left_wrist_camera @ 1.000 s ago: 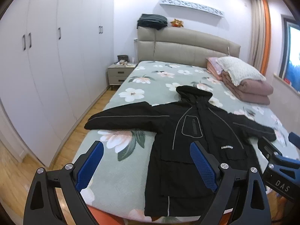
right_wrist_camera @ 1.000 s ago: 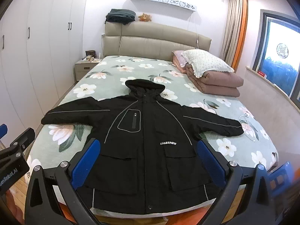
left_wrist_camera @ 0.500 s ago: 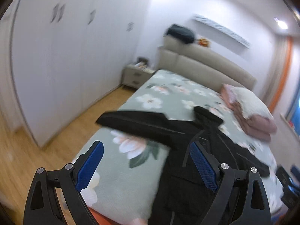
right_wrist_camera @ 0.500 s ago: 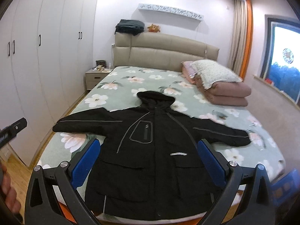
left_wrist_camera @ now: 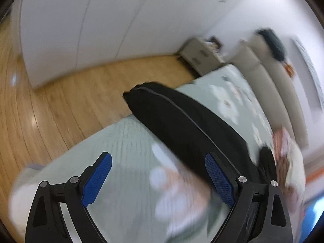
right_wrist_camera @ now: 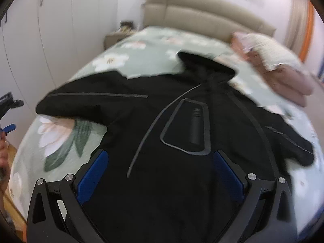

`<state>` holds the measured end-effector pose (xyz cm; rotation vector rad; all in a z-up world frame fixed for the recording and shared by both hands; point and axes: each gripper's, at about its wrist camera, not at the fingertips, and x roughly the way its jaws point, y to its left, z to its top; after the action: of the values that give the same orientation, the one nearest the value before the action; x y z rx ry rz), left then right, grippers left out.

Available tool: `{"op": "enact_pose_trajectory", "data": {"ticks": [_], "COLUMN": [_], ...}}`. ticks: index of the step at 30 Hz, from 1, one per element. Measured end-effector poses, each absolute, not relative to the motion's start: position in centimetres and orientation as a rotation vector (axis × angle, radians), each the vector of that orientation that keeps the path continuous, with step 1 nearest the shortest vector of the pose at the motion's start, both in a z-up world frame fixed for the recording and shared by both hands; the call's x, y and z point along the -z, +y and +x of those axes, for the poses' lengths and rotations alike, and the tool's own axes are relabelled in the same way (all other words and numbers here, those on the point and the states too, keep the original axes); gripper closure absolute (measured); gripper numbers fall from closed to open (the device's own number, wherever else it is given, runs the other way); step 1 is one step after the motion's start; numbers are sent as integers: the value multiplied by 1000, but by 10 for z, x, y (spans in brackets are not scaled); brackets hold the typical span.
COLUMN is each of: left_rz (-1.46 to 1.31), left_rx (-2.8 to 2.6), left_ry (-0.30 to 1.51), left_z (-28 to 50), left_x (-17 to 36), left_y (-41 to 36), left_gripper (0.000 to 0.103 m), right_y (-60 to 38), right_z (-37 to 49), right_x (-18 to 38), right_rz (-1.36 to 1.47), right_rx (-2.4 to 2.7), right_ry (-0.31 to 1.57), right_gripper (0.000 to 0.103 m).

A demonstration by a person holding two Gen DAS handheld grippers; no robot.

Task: Fold large clothes
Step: 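Grasp the jacket sleeve with the left gripper and fold it across the body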

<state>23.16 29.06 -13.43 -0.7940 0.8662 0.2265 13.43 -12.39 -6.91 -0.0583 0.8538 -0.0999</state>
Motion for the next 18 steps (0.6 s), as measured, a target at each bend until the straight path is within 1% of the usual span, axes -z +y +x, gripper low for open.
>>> {"op": "enact_pose_trajectory", "data": {"ticks": [2,5,10,11,12,13,15,17,18], "left_rz": [-882,-911,-816,-803,-785,-763,-713,-655,-614], "left_rx": [-262,-321,-371,-371,-370,-360,-334,-323,-320], "left_ry": [877,944,986,993,1001,1006,1003,981,963], "left_z": [260,293,329,338,343,349,358,361,361], "left_x": [164,196,200,202,201,199,188,172,161], "left_y": [303,307,303,302,298,299,291,287,281], "left_gripper": [9,9,10,13,34,46,78,85,86], "right_y": [-126,-131,-134,-134,-134,-132,-130,-129,-129], "right_z": [171,204,230,236,239,244,251,257,259], "right_x": [87,94,99,102,102,103,102,97,94], "right_rz": [-57,-69,-91,-92,-93,-98,-102,-87,-80], "right_rx": [80,75,94,95,94,97,95,80,71], "right_ry": [908,957,1053,1079,1094,1107,1122,1125,1123], "right_gripper": [2,3,3,3,4,8,11,15,17]}}
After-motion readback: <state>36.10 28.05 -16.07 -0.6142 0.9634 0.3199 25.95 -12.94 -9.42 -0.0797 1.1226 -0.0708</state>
